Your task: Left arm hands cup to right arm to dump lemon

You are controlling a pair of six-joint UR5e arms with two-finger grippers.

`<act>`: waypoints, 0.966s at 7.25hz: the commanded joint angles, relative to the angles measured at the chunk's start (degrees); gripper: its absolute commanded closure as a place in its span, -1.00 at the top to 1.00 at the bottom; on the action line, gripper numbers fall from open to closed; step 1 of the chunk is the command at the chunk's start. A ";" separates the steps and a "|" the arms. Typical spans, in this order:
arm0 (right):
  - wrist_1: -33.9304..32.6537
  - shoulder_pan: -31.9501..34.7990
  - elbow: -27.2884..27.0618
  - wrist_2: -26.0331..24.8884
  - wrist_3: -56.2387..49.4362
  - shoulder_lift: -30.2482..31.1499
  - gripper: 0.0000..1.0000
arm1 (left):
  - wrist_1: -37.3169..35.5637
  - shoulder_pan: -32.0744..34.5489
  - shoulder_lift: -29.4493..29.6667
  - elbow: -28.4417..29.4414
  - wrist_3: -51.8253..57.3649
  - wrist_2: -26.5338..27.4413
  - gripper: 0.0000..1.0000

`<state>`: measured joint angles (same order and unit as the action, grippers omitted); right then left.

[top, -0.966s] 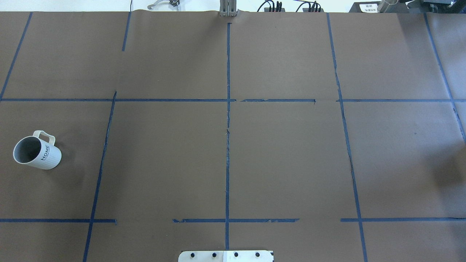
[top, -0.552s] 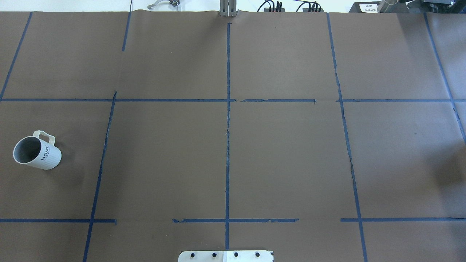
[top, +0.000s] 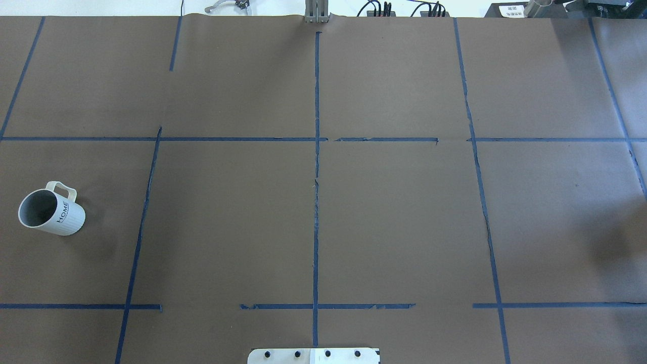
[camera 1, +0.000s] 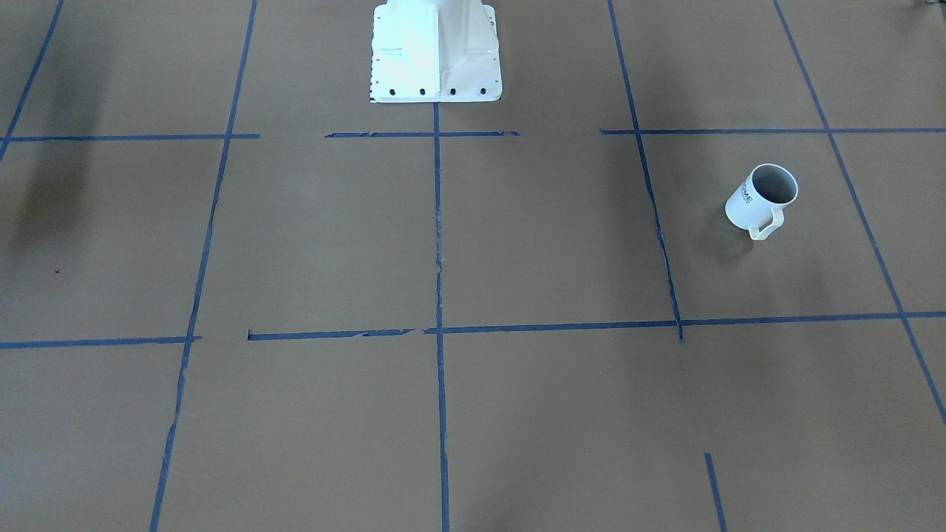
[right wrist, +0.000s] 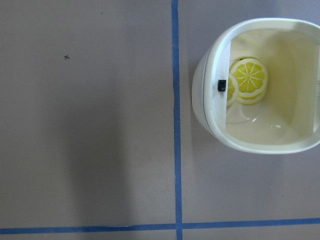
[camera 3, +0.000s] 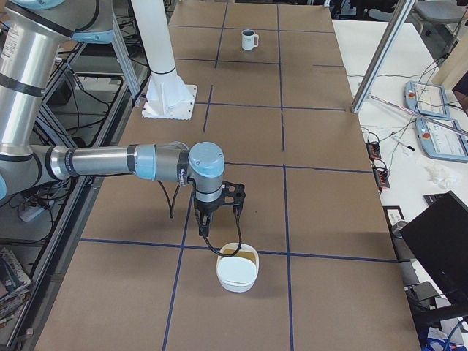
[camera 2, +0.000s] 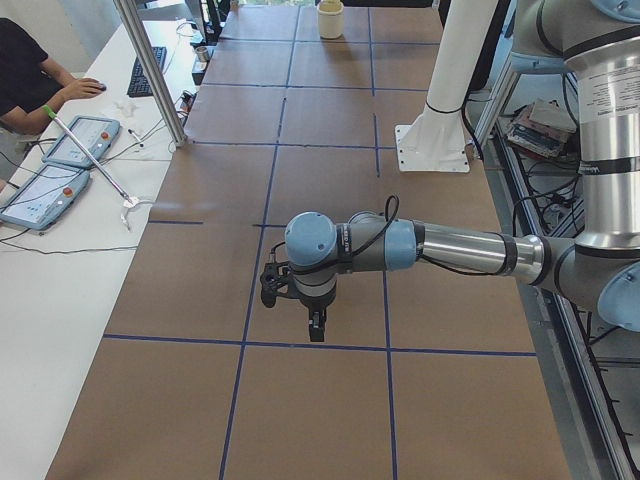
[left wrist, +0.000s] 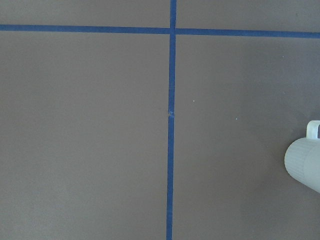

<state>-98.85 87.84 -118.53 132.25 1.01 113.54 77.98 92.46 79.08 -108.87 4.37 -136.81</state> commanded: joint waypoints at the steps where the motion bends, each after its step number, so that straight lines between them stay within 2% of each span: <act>1: -0.38 -0.13 0.23 -0.06 -0.48 0.10 1.00 | 0.16 0.00 -0.16 0.24 0.02 -0.22 1.00; 5: -0.38 -0.22 0.49 -0.06 -0.13 -0.16 1.00 | -0.02 -0.26 -0.07 1.56 -0.06 -0.13 1.00; 7: -0.29 -0.22 0.67 0.55 -0.21 -0.51 1.00 | -0.02 -2.53 0.02 1.91 -0.15 -0.13 1.00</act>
<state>-99.19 87.59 -117.95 132.40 0.86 113.16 77.98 91.36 79.06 -107.10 4.24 -136.90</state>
